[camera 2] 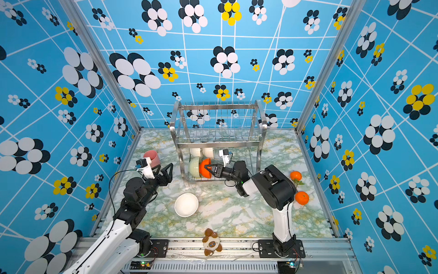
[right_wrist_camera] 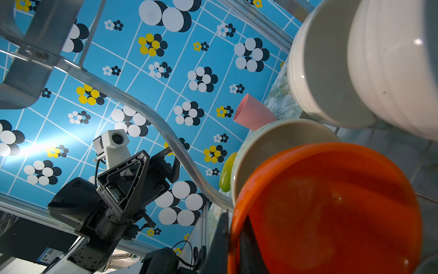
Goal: Load bowls into a dish rack
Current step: Place the bowl in the dish rack.
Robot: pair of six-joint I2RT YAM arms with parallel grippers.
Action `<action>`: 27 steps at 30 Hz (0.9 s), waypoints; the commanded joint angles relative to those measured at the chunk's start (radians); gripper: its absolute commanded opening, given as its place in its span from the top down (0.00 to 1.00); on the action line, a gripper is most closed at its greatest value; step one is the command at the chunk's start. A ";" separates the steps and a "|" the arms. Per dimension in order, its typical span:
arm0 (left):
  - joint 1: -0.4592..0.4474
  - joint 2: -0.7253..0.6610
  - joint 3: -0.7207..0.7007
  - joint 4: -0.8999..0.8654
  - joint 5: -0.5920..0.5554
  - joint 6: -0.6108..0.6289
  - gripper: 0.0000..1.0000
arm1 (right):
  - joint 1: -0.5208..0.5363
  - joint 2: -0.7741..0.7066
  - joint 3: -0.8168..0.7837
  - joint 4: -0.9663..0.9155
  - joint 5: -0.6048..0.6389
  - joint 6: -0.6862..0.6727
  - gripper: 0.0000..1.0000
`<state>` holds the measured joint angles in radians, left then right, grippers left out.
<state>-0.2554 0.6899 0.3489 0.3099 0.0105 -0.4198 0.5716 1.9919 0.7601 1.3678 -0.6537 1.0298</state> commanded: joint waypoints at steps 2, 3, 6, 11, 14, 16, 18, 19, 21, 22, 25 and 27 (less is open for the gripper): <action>0.009 -0.002 0.025 0.001 0.012 -0.009 0.20 | -0.025 0.008 -0.019 0.039 -0.005 -0.004 0.91; 0.008 -0.003 0.025 0.000 0.012 -0.009 0.20 | -0.027 0.007 -0.021 0.039 -0.007 -0.004 0.90; 0.009 -0.004 0.024 -0.001 0.014 -0.011 0.20 | -0.031 0.004 -0.022 0.038 -0.007 -0.005 0.88; 0.009 -0.009 0.024 -0.005 0.015 -0.013 0.20 | -0.037 0.005 -0.024 0.038 -0.014 0.000 0.86; 0.010 -0.012 0.023 -0.008 0.014 -0.012 0.20 | -0.040 0.007 -0.019 0.039 -0.022 0.007 0.85; 0.010 -0.014 0.022 -0.008 0.015 -0.013 0.20 | -0.039 0.006 -0.019 0.039 -0.026 0.009 0.84; 0.010 -0.015 0.021 -0.009 0.015 -0.012 0.20 | -0.042 0.007 -0.017 0.040 -0.027 0.010 0.83; 0.010 -0.016 0.020 -0.009 0.015 -0.013 0.20 | -0.041 0.006 -0.018 0.039 -0.029 0.013 0.81; 0.010 -0.016 0.020 -0.010 0.014 -0.012 0.20 | -0.041 0.004 -0.018 0.039 -0.030 0.013 0.78; 0.010 -0.018 0.020 -0.011 0.015 -0.012 0.20 | -0.041 0.001 -0.019 0.039 -0.030 0.014 0.76; 0.011 -0.017 0.022 -0.010 0.014 -0.012 0.20 | -0.041 -0.009 -0.022 0.039 -0.029 0.014 0.71; 0.011 -0.018 0.021 -0.011 0.015 -0.011 0.20 | -0.042 -0.014 -0.022 0.038 -0.029 0.016 0.69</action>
<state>-0.2546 0.6834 0.3489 0.3061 0.0109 -0.4267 0.5343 1.9919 0.7456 1.3720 -0.6647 1.0416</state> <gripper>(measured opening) 0.797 0.308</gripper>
